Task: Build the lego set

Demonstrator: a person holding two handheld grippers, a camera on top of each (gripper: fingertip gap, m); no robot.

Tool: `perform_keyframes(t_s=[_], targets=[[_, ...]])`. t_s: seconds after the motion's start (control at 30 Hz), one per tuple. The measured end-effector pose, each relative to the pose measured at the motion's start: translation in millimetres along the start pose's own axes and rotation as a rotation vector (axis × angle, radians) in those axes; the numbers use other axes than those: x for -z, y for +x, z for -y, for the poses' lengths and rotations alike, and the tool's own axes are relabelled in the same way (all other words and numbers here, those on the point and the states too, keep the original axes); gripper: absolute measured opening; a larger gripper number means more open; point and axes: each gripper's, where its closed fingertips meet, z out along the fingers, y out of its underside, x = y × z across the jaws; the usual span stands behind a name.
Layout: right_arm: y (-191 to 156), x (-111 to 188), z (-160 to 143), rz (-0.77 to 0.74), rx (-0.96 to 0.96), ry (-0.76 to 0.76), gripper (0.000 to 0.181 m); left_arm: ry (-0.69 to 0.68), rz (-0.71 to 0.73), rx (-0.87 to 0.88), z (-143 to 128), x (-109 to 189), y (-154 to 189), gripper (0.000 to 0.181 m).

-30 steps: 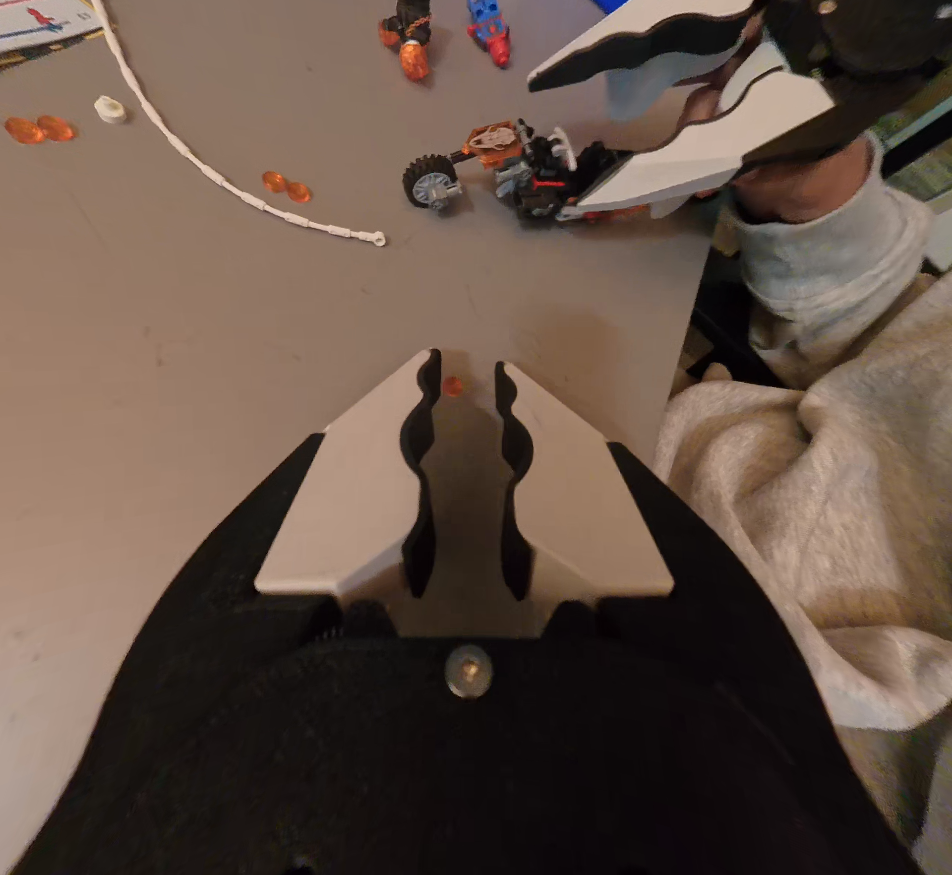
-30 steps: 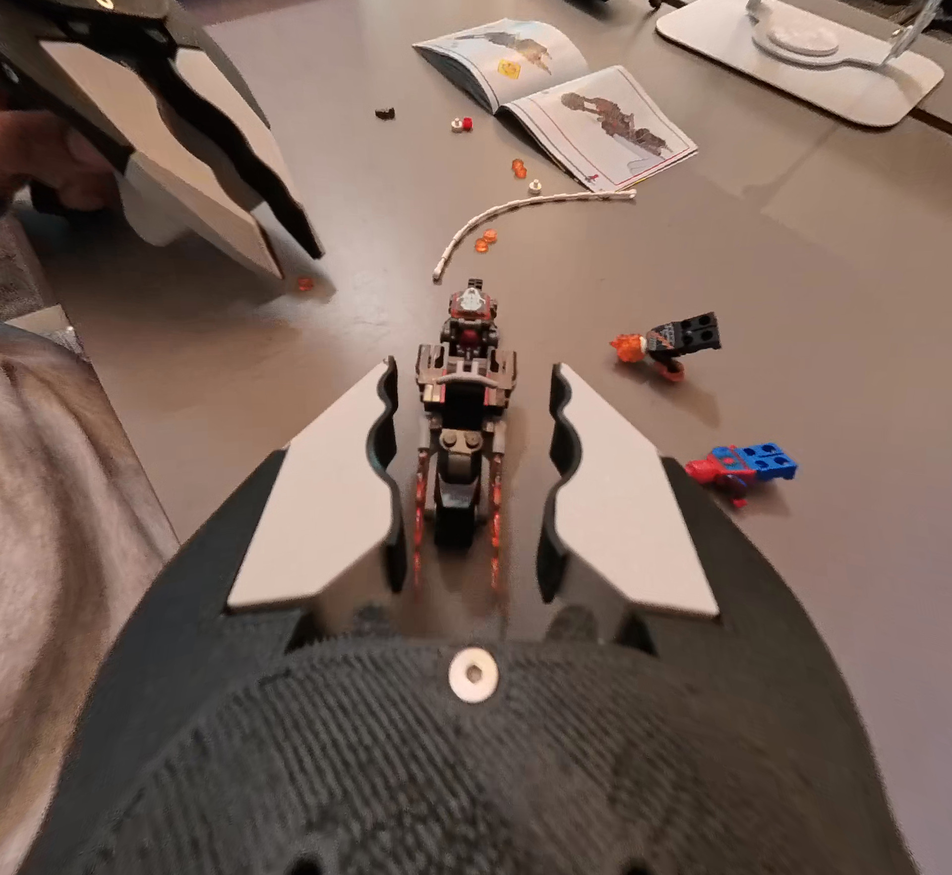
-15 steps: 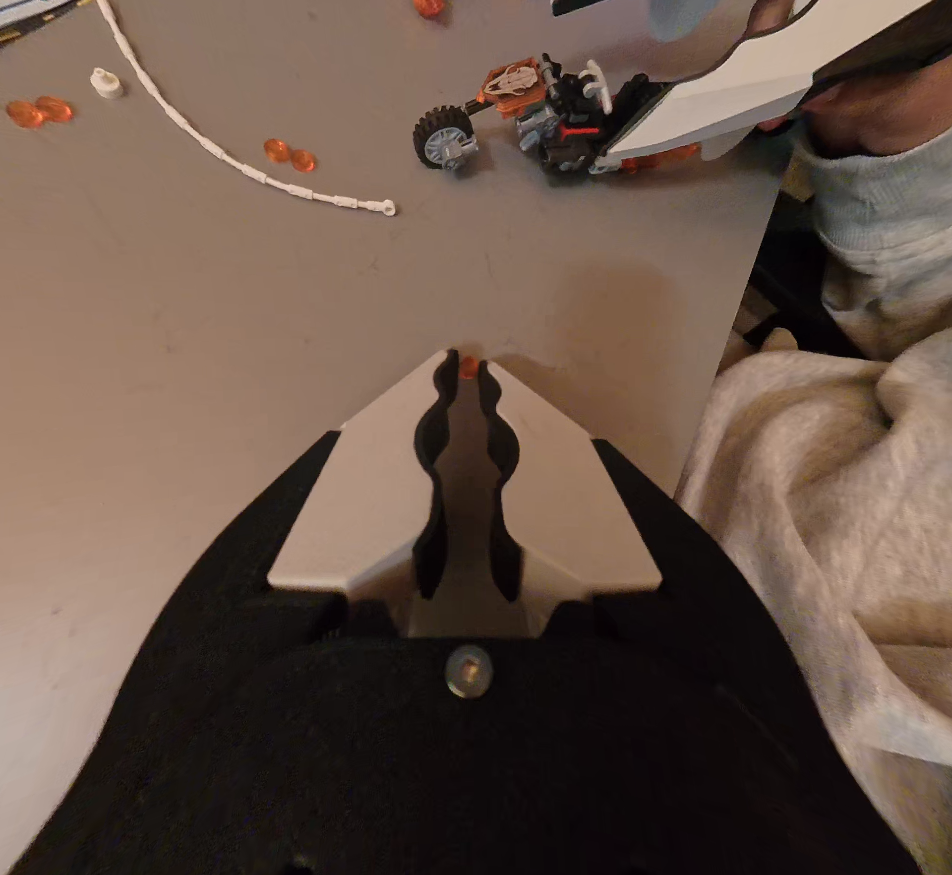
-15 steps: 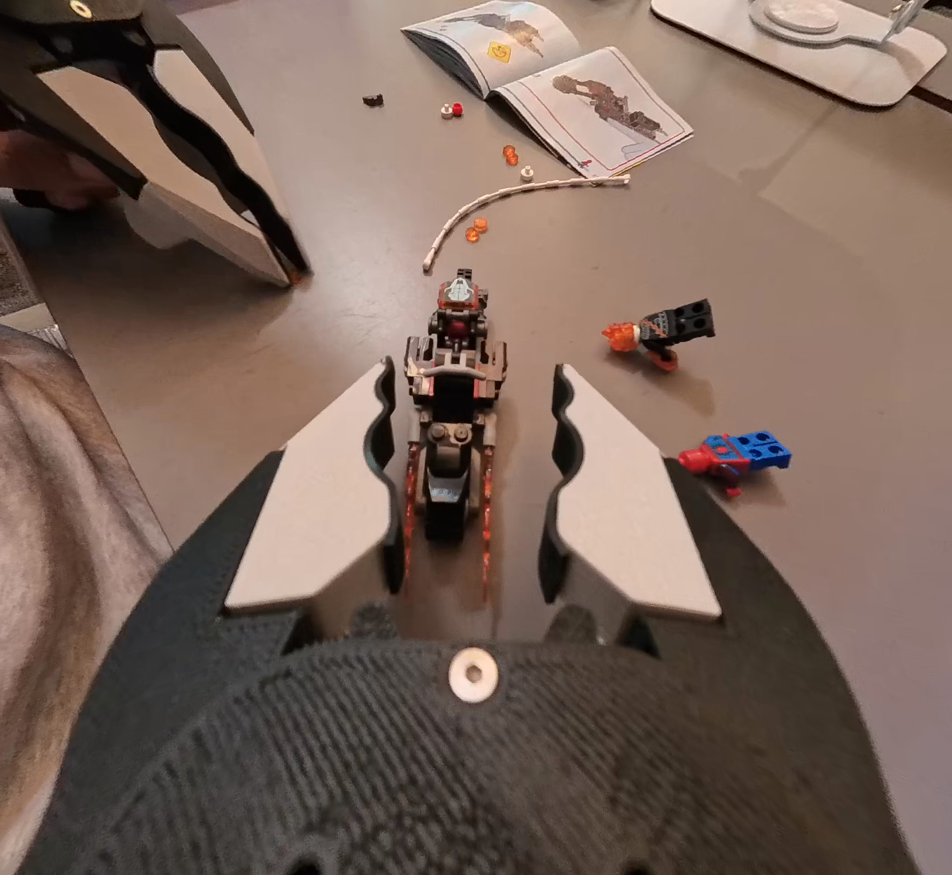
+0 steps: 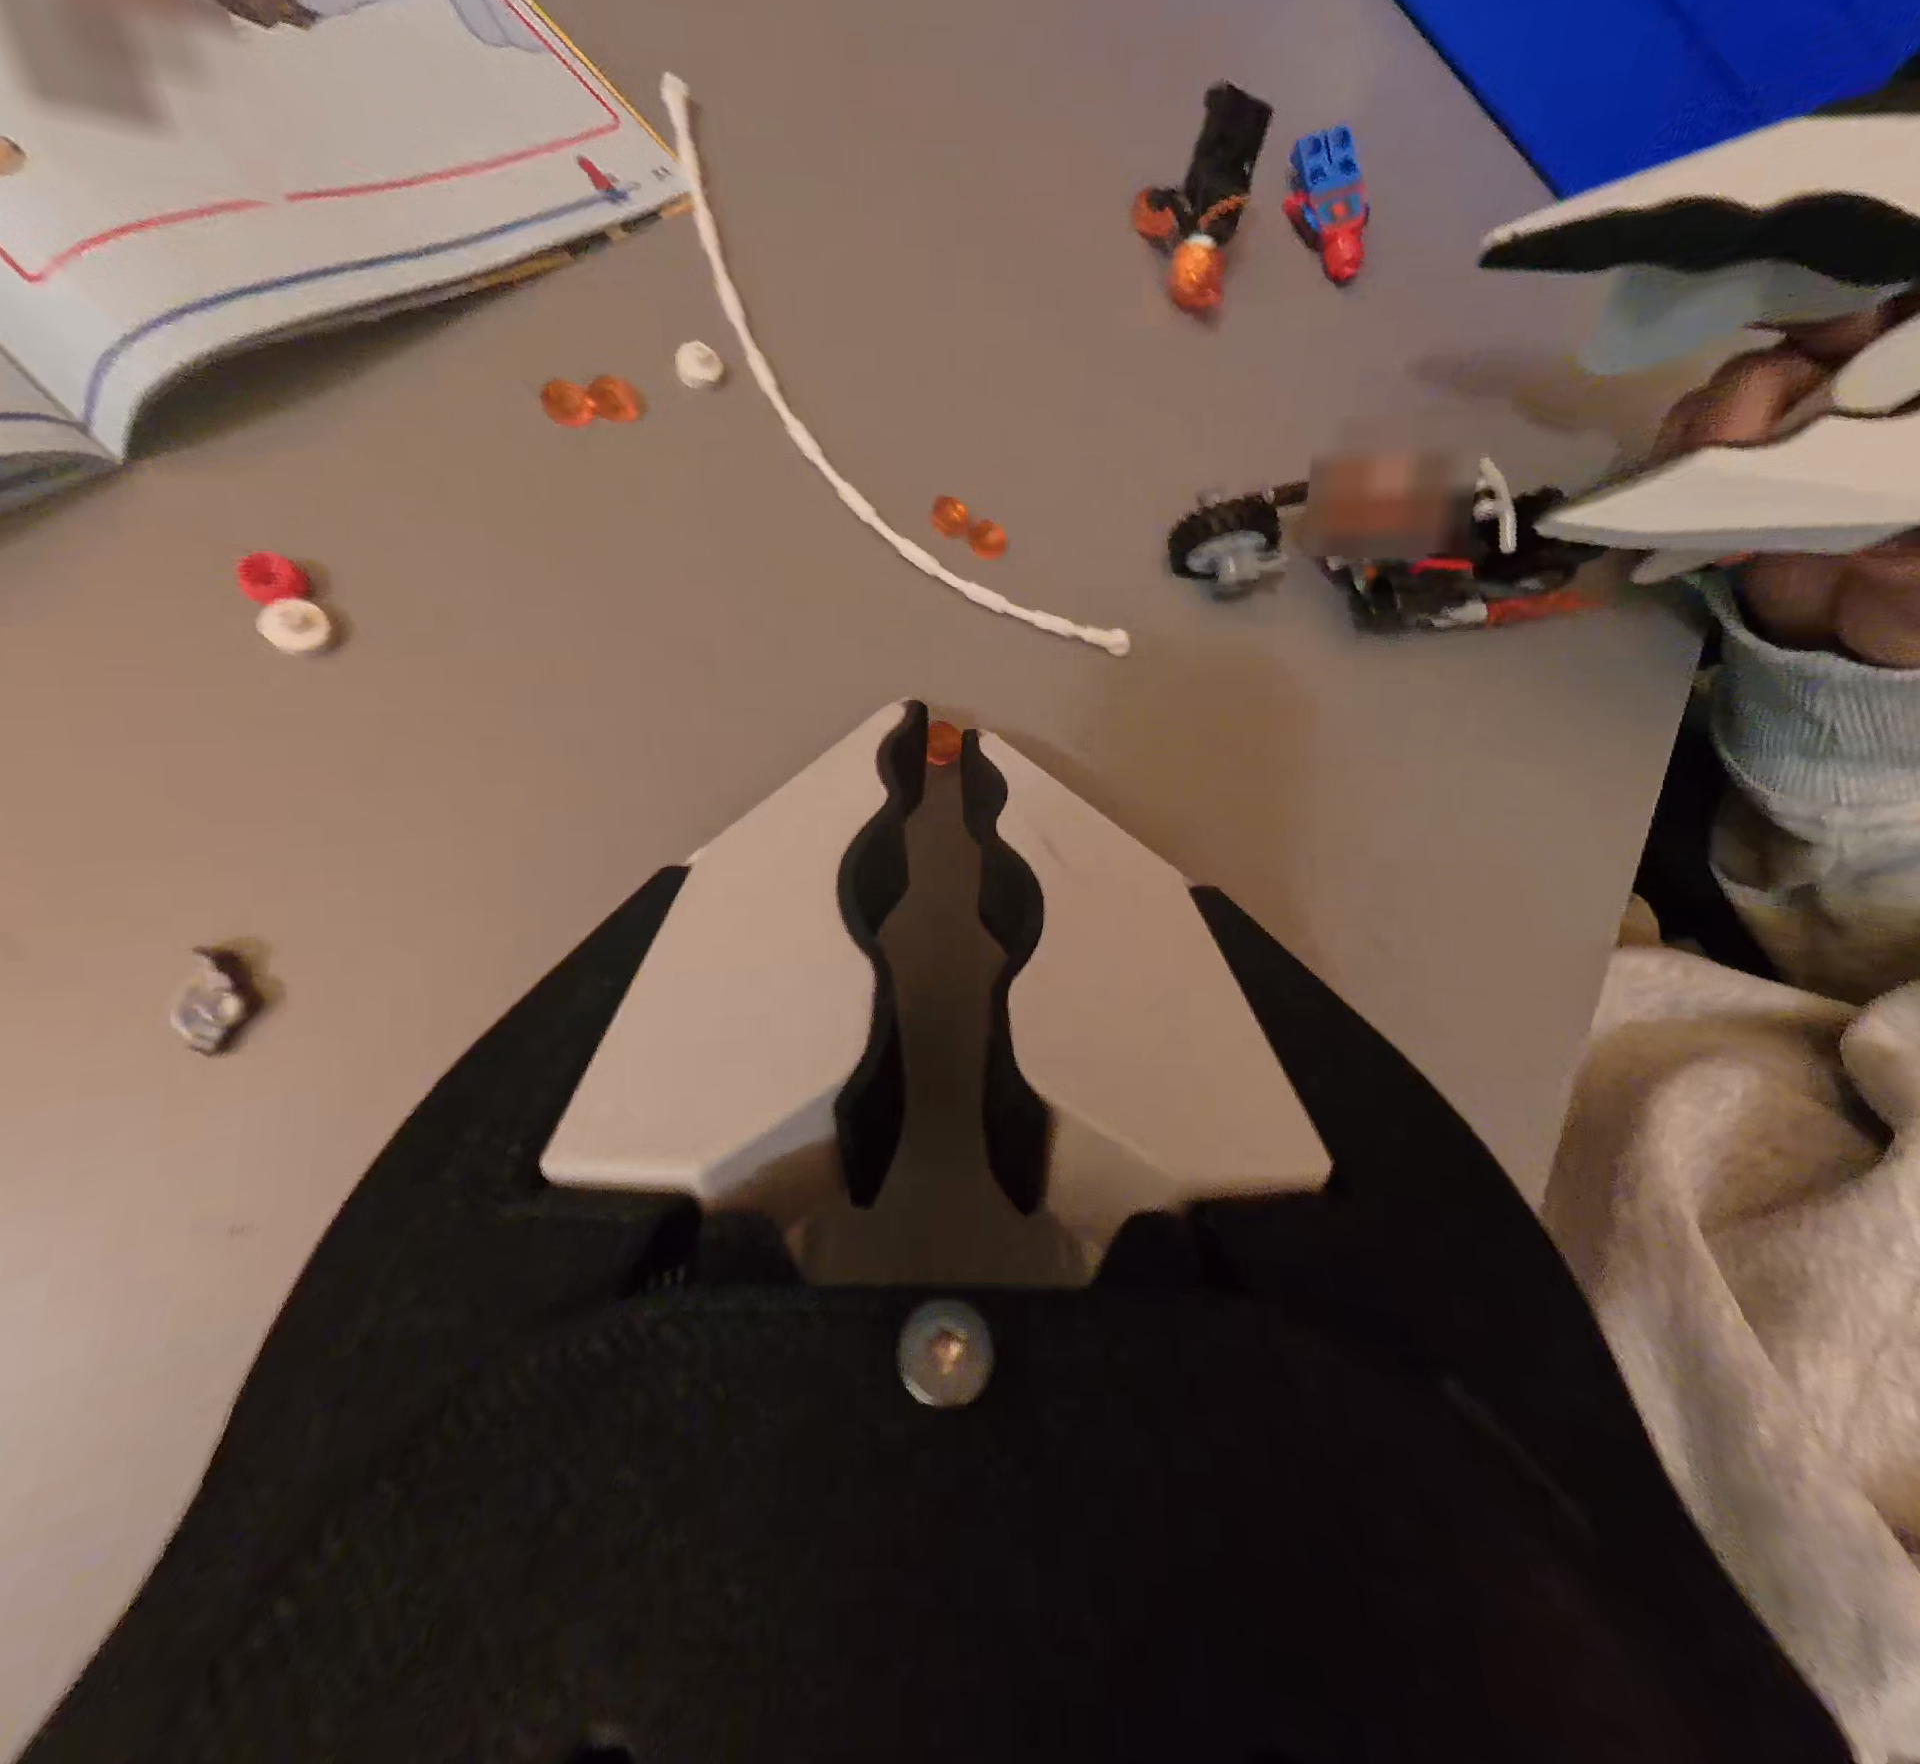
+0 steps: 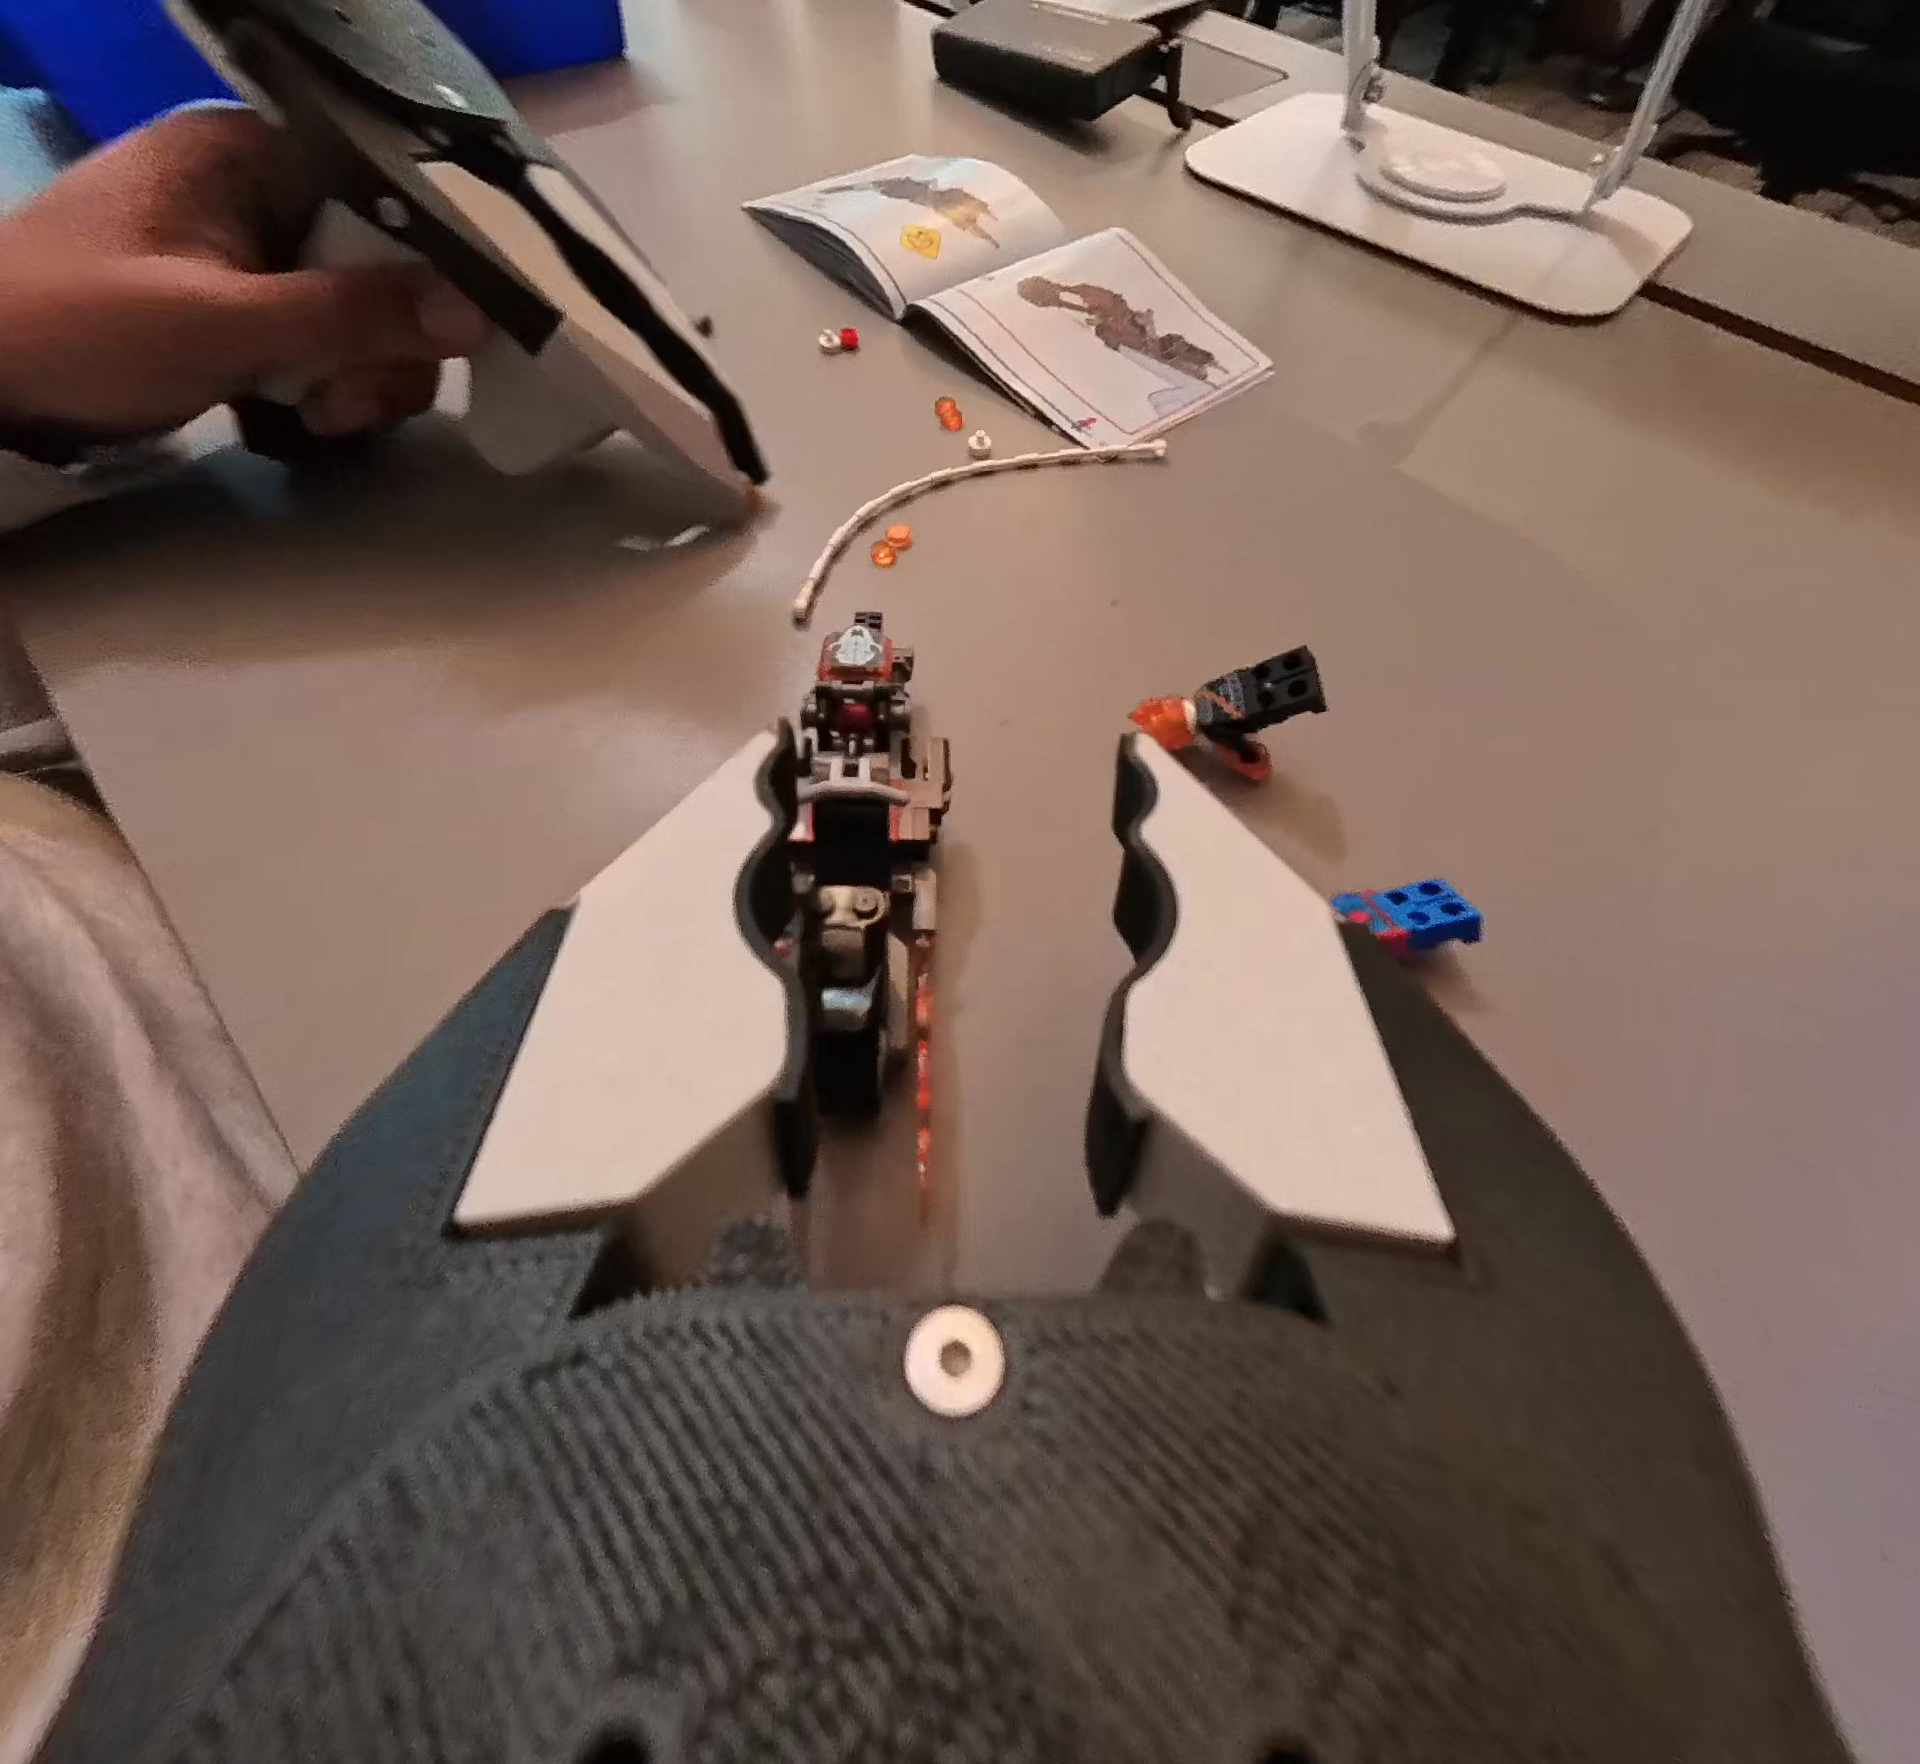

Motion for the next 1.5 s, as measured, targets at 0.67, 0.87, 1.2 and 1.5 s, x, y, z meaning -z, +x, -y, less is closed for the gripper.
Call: perform_keyframes(t_s=[0.67,0.87,1.2,1.5], targets=[[19.7,23.5,58.0,0.113,-0.135,0.444,0.041,0.023,0.020,0.062,6.5,-0.9,-14.3,0.011],[18.3,24.1,58.9,0.127,-0.132,0.452,0.041,0.052,0.003,0.076,9.8,1.9,-13.8,0.022],[11.5,29.8,61.6,0.152,-0.125,0.486,0.041,0.121,-0.017,0.045,17.1,9.6,-8.4,0.037],[-5.3,11.5,49.8,0.075,0.051,0.352,0.041,0.141,0.022,-0.069,20.3,11.6,0.0,0.052]])
